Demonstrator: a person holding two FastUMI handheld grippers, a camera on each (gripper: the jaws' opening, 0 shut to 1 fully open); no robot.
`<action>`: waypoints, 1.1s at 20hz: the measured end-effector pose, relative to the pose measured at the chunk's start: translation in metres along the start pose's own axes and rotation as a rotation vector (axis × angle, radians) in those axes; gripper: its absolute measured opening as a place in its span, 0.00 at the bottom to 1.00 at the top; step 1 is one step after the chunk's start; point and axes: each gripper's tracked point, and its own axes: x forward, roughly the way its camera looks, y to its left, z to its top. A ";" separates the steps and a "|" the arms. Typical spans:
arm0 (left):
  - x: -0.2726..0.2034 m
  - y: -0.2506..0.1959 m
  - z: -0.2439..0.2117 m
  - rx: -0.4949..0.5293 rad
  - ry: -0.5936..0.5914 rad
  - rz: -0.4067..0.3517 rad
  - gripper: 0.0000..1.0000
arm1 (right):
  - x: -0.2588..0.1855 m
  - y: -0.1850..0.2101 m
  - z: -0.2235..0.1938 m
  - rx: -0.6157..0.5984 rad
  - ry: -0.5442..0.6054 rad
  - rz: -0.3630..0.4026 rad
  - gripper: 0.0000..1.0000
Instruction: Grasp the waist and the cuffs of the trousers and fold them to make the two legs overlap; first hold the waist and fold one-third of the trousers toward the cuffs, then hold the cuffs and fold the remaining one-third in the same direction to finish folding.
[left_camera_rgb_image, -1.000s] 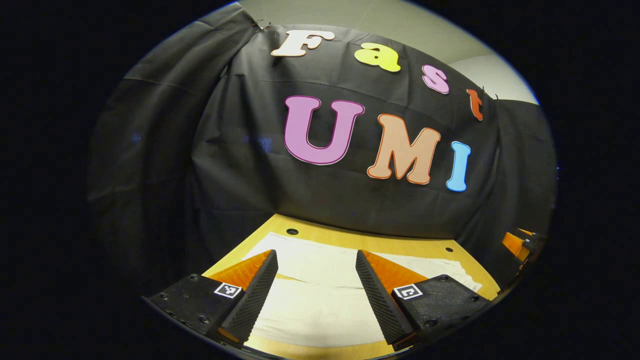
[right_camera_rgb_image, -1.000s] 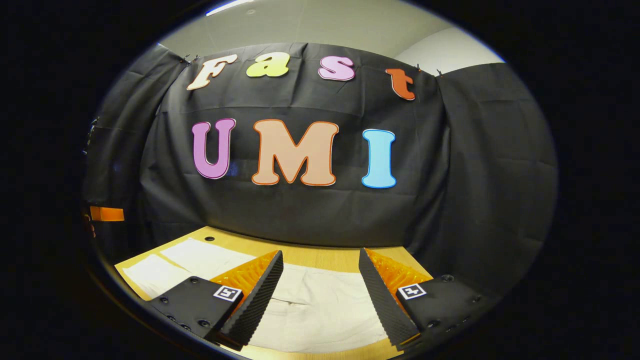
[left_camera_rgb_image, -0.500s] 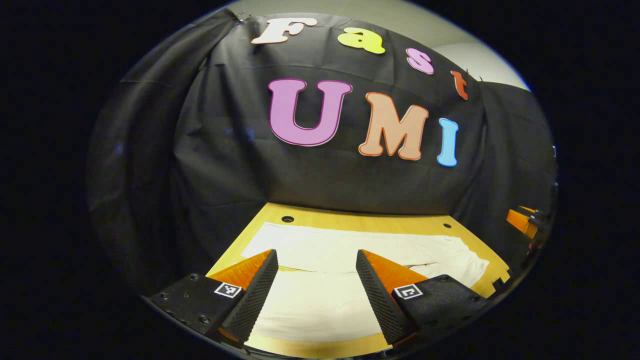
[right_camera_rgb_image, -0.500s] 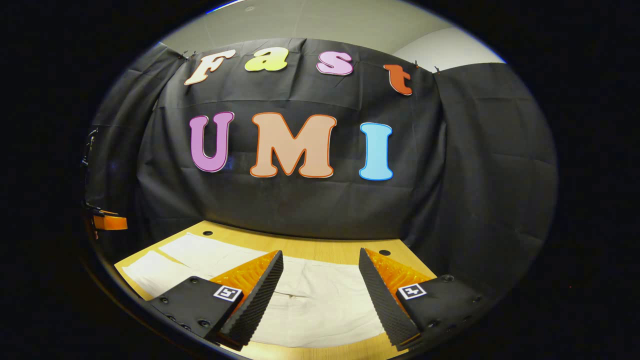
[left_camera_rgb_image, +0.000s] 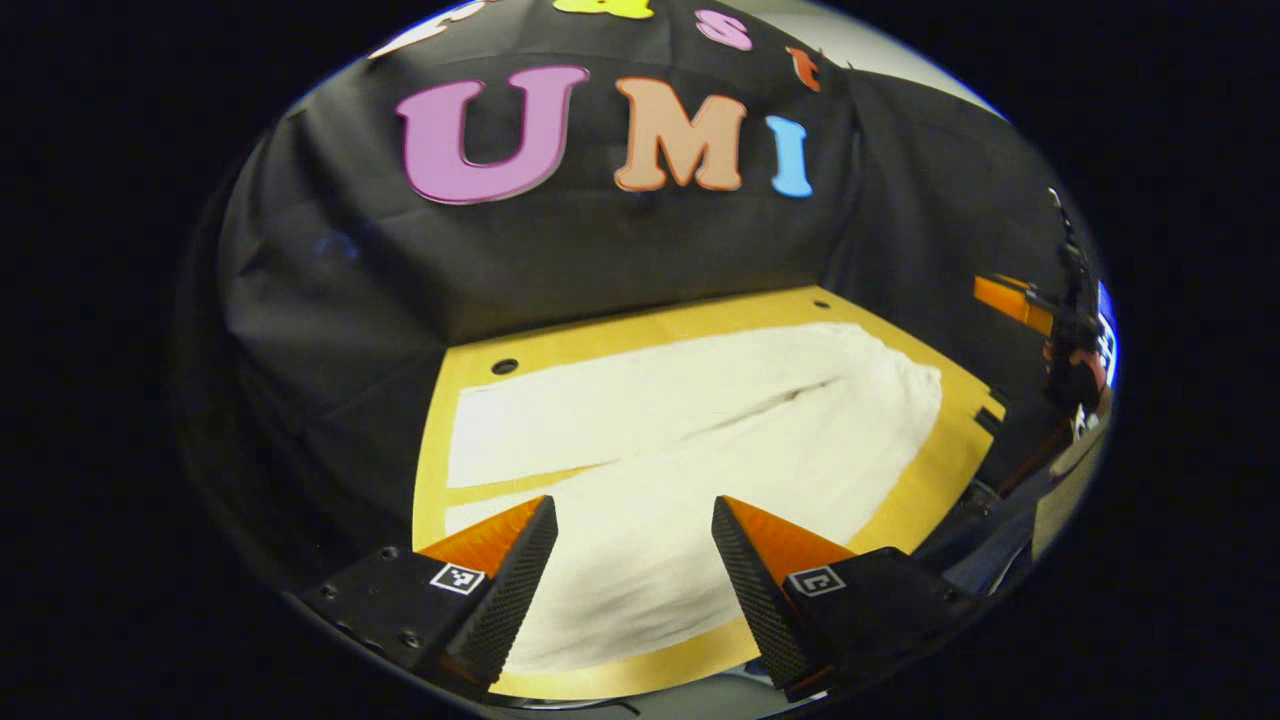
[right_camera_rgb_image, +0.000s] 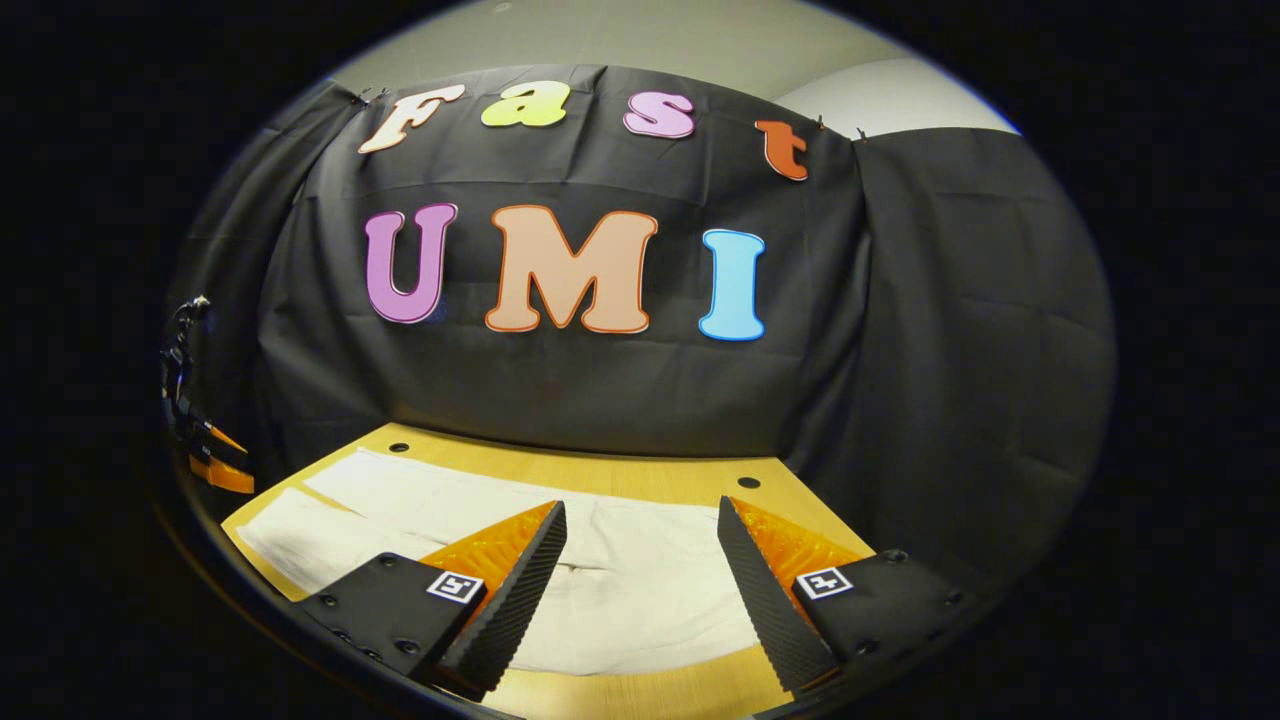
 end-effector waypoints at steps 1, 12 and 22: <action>0.003 -0.001 -0.013 0.047 0.057 -0.041 0.94 | -0.001 0.000 -0.002 0.004 0.011 -0.003 0.98; -0.003 -0.002 -0.161 0.501 0.613 -0.385 0.89 | -0.009 -0.009 -0.032 0.017 0.112 -0.061 0.97; -0.006 0.023 -0.186 0.670 0.739 -0.387 0.75 | -0.015 -0.009 -0.054 -0.012 0.166 -0.089 0.98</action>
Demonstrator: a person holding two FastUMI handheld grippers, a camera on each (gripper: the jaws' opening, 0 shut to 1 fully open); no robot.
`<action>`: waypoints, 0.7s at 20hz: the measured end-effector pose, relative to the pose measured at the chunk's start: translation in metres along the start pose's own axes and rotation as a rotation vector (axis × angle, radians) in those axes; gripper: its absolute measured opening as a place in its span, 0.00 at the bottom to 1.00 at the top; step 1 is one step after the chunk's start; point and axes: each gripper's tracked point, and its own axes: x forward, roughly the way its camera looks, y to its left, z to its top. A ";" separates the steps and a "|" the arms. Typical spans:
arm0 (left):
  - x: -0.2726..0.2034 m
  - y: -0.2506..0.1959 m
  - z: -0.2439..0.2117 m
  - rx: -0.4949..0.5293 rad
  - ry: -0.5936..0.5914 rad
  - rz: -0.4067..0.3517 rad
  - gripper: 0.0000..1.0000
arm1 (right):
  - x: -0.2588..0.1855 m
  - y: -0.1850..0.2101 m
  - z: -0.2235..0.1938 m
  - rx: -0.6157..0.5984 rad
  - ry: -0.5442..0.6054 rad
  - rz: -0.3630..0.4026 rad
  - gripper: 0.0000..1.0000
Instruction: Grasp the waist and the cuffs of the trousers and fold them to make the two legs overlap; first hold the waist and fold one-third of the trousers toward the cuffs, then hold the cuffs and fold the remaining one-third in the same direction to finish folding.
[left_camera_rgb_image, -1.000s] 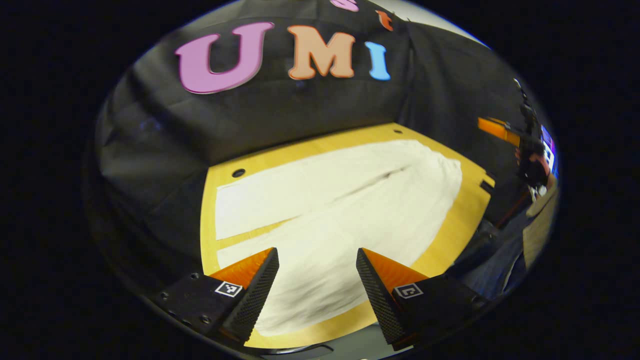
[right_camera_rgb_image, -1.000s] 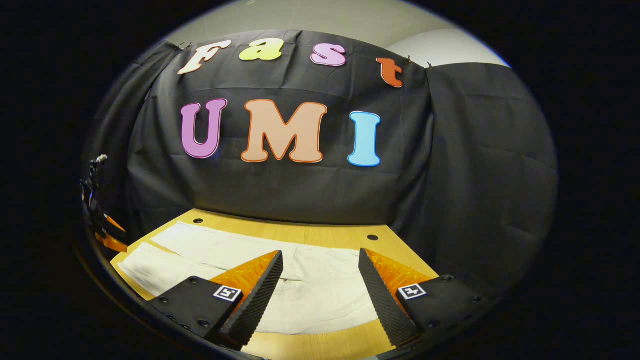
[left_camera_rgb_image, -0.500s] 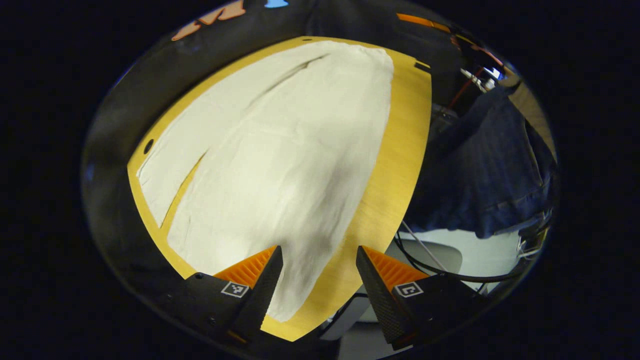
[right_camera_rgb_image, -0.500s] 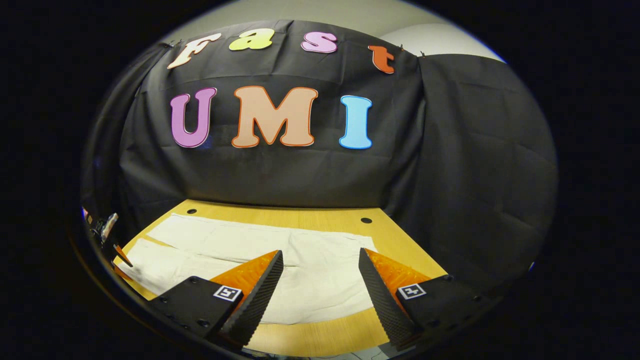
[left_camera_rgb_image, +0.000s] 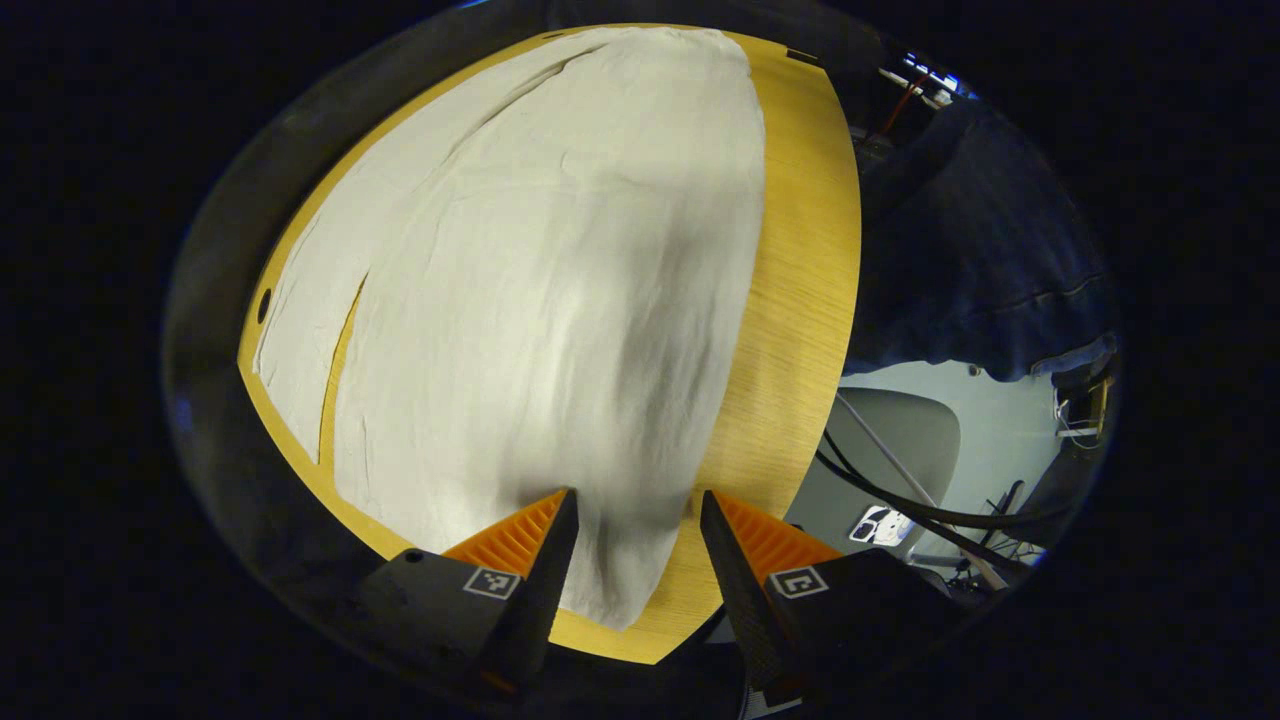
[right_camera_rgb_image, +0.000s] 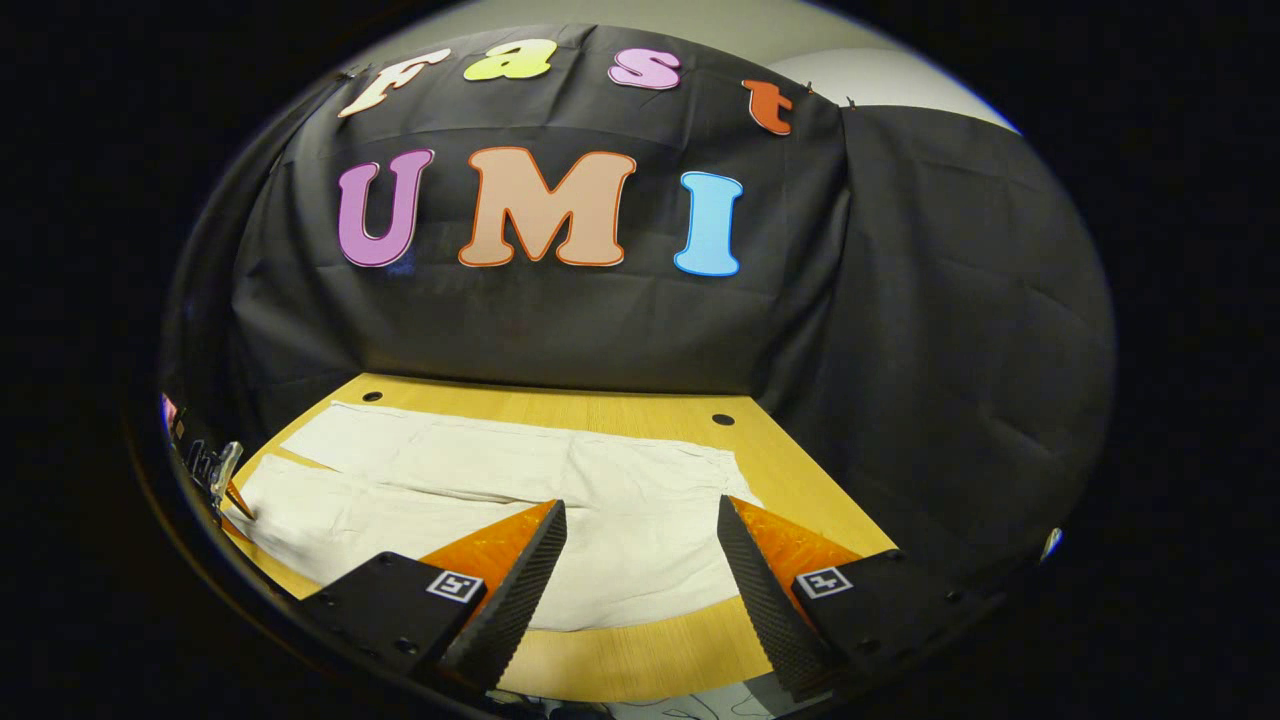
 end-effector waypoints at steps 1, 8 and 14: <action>0.003 0.001 -0.002 0.011 0.007 -0.003 0.74 | 0.000 0.000 0.001 -0.003 0.000 -0.002 0.97; 0.008 0.000 -0.003 0.014 0.035 -0.040 0.71 | 0.008 -0.004 -0.003 -0.026 0.017 -0.010 0.97; 0.013 0.007 -0.006 0.024 0.094 -0.043 0.64 | 0.015 -0.004 -0.014 -0.064 0.055 0.052 0.98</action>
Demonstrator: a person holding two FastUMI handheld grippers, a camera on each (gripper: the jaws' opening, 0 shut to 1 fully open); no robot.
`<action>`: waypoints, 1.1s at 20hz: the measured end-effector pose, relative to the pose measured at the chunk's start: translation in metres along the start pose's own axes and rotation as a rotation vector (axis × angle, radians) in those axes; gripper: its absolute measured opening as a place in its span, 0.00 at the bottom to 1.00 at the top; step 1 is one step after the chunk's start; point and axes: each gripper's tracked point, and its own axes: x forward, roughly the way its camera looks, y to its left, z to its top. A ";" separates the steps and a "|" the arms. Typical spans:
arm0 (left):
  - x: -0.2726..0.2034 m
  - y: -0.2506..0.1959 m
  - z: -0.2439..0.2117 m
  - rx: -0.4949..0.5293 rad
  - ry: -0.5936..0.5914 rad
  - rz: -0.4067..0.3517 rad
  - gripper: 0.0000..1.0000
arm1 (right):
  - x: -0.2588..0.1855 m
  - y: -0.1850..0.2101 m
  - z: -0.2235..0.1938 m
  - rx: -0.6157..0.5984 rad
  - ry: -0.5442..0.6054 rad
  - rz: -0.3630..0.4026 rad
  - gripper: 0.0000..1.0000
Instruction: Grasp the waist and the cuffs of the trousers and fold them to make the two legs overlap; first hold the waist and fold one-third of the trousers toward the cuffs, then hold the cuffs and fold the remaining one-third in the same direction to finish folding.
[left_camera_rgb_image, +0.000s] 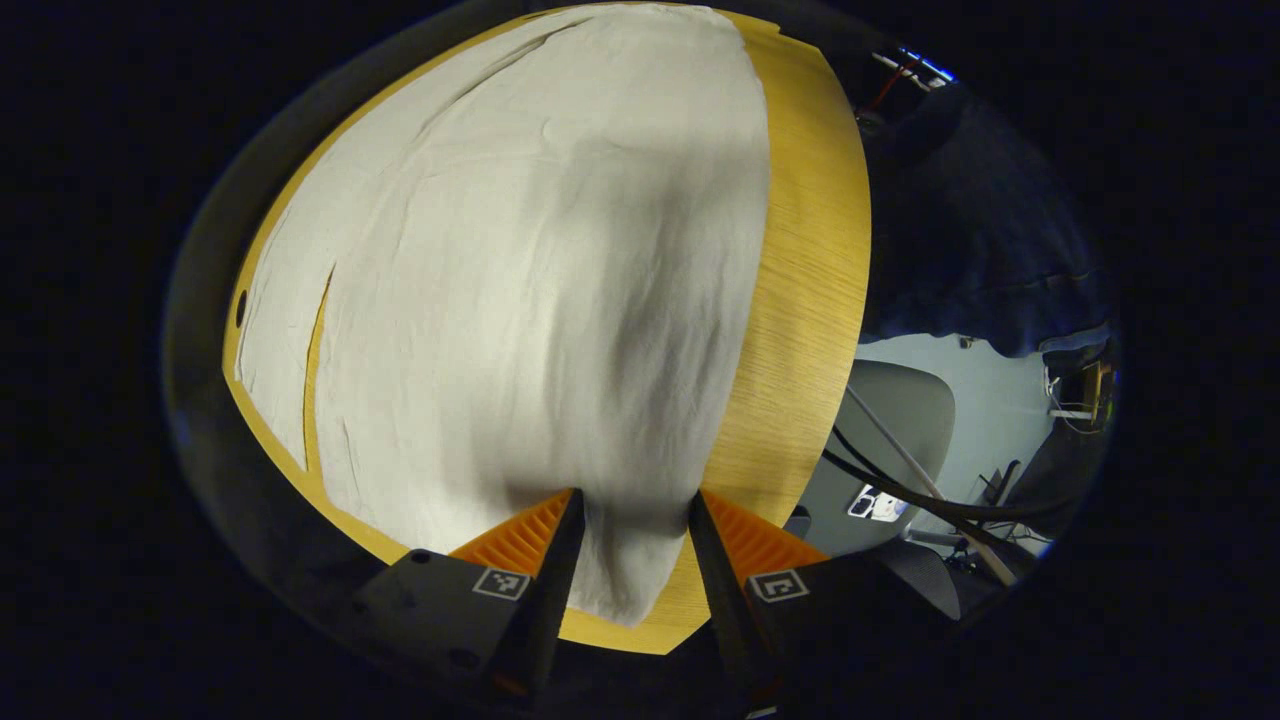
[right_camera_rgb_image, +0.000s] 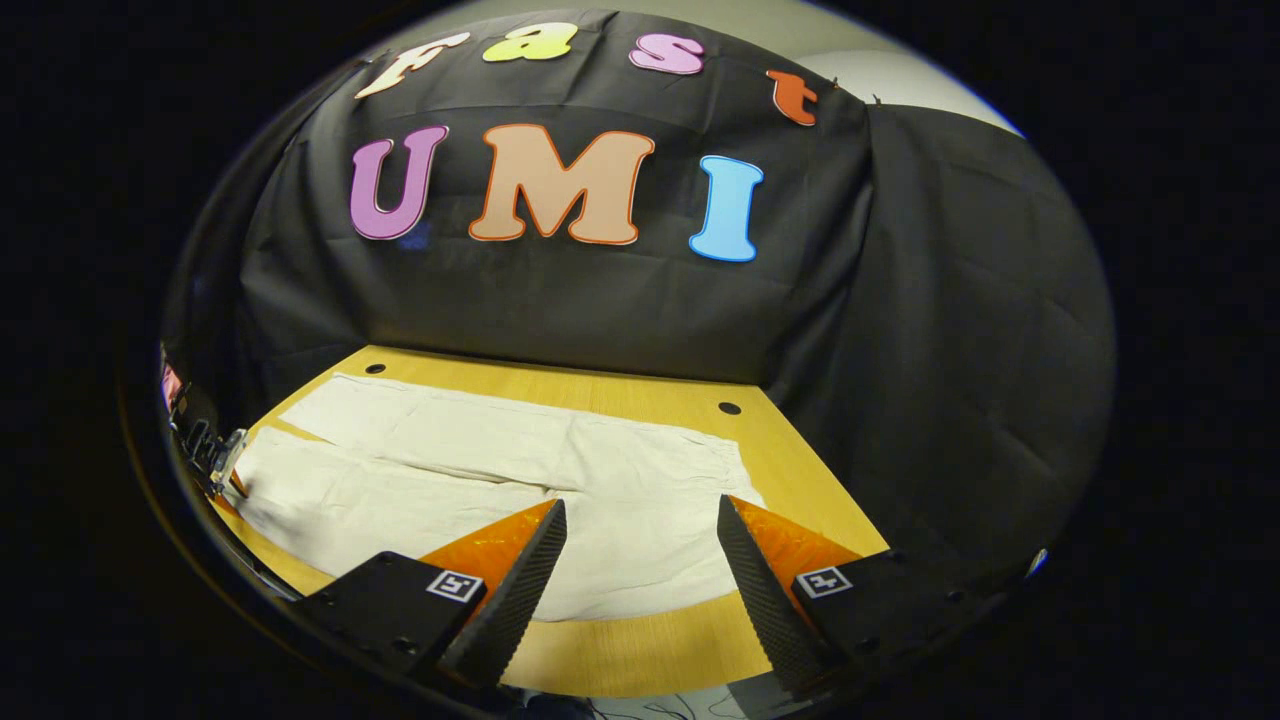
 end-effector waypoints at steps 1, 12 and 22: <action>0.002 -0.001 -0.002 -0.002 0.010 0.002 0.59 | 0.002 -0.001 -0.002 -0.004 0.009 0.016 0.98; 0.009 0.010 -0.005 -0.028 0.016 0.044 0.00 | 0.028 -0.024 -0.062 -0.247 0.158 0.208 0.98; 0.008 0.011 -0.002 -0.127 0.055 0.062 0.00 | 0.079 -0.059 -0.133 -0.727 0.391 0.529 0.98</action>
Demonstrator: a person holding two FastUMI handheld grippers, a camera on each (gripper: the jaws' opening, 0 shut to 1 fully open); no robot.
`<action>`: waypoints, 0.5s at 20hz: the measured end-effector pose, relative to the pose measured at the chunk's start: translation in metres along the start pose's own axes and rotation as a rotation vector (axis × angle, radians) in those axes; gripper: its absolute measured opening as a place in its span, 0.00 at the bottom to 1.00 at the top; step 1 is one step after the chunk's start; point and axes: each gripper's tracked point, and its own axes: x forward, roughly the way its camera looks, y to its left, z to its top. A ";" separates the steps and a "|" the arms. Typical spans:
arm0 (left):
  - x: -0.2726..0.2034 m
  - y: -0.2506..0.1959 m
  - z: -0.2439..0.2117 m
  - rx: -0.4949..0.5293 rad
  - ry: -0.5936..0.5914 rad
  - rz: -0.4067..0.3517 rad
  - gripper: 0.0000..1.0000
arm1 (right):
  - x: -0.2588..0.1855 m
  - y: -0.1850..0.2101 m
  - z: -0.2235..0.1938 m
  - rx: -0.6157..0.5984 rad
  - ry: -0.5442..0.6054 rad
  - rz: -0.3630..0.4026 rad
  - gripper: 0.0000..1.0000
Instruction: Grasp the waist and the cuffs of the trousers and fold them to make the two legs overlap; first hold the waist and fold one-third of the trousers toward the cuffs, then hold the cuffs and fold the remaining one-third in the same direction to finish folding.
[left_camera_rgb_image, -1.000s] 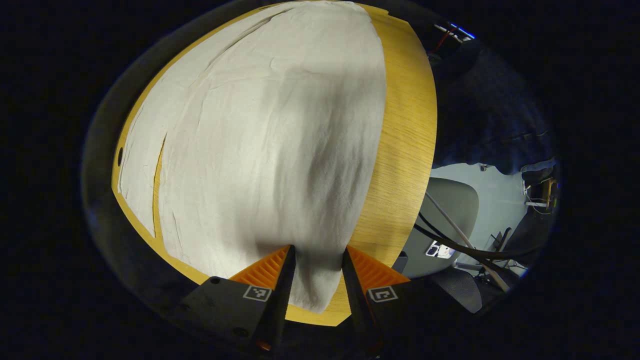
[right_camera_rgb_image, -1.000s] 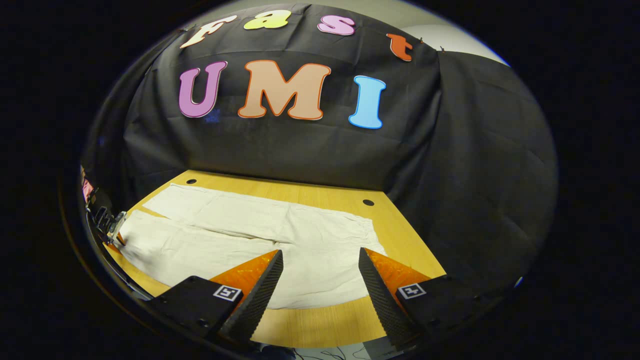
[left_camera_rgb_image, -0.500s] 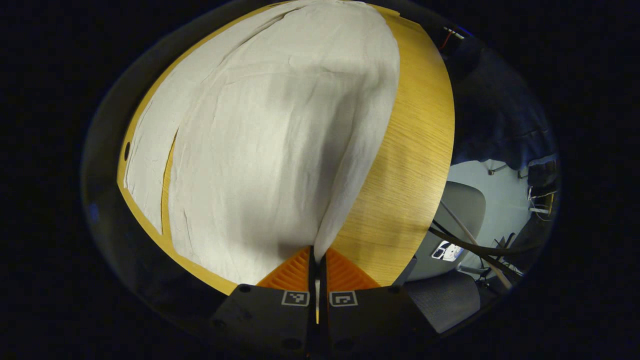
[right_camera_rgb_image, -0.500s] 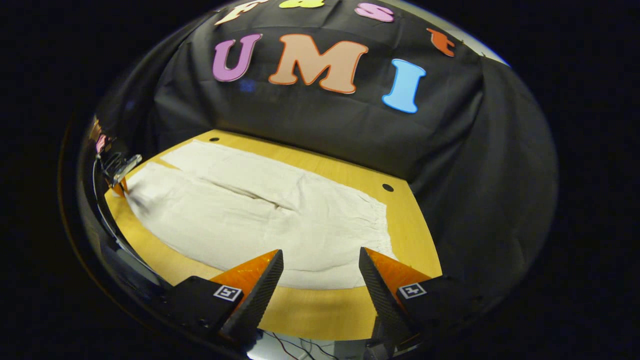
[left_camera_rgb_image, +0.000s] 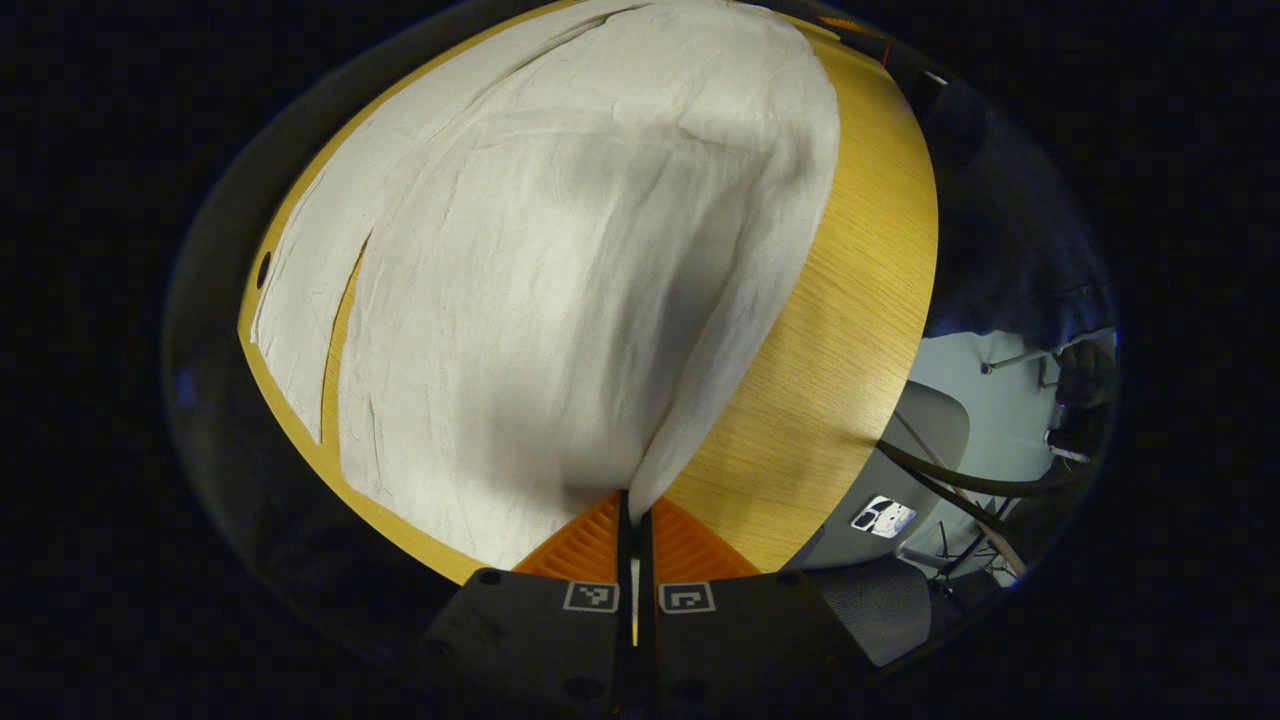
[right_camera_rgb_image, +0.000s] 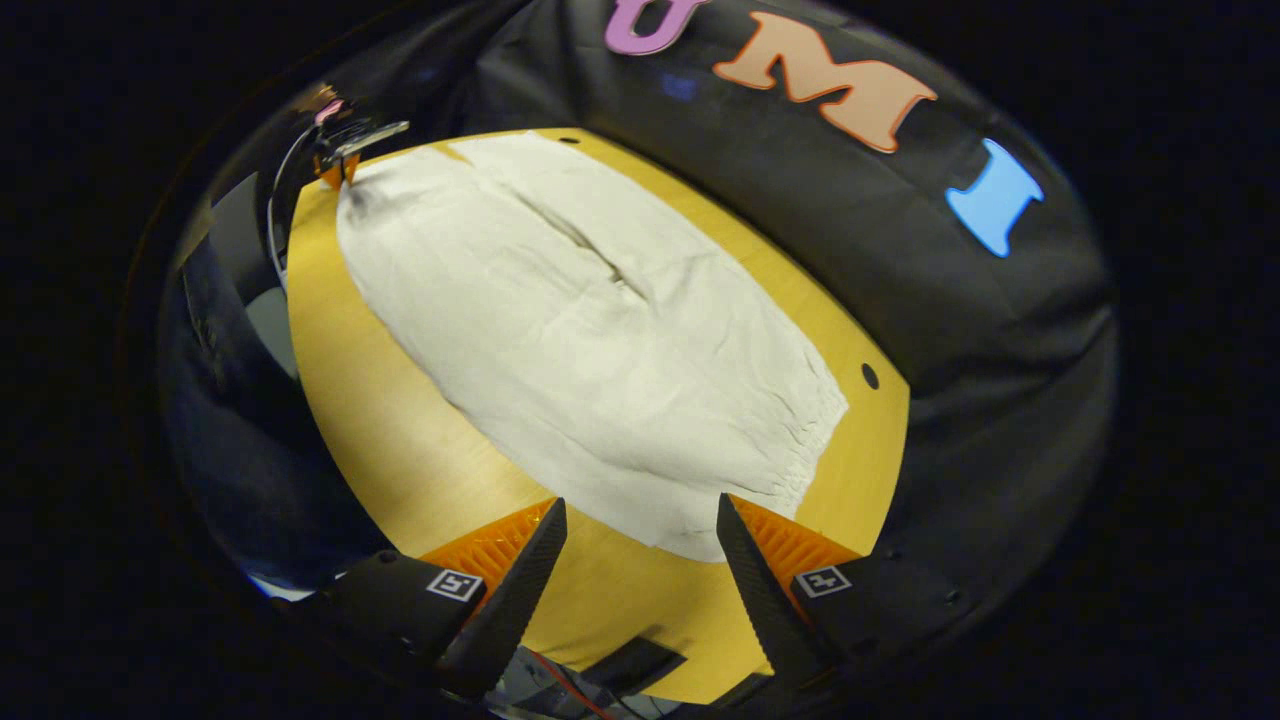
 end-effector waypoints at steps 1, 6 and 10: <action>0.000 0.000 -0.001 -0.006 0.007 0.002 0.00 | 0.006 0.001 -0.007 -0.033 0.029 0.044 0.97; 0.001 0.004 -0.004 -0.044 0.045 0.002 0.00 | 0.034 0.006 -0.031 -0.152 0.149 0.212 0.98; 0.003 0.005 -0.003 -0.047 0.078 0.005 0.02 | 0.061 0.007 -0.047 -0.186 0.231 0.293 0.98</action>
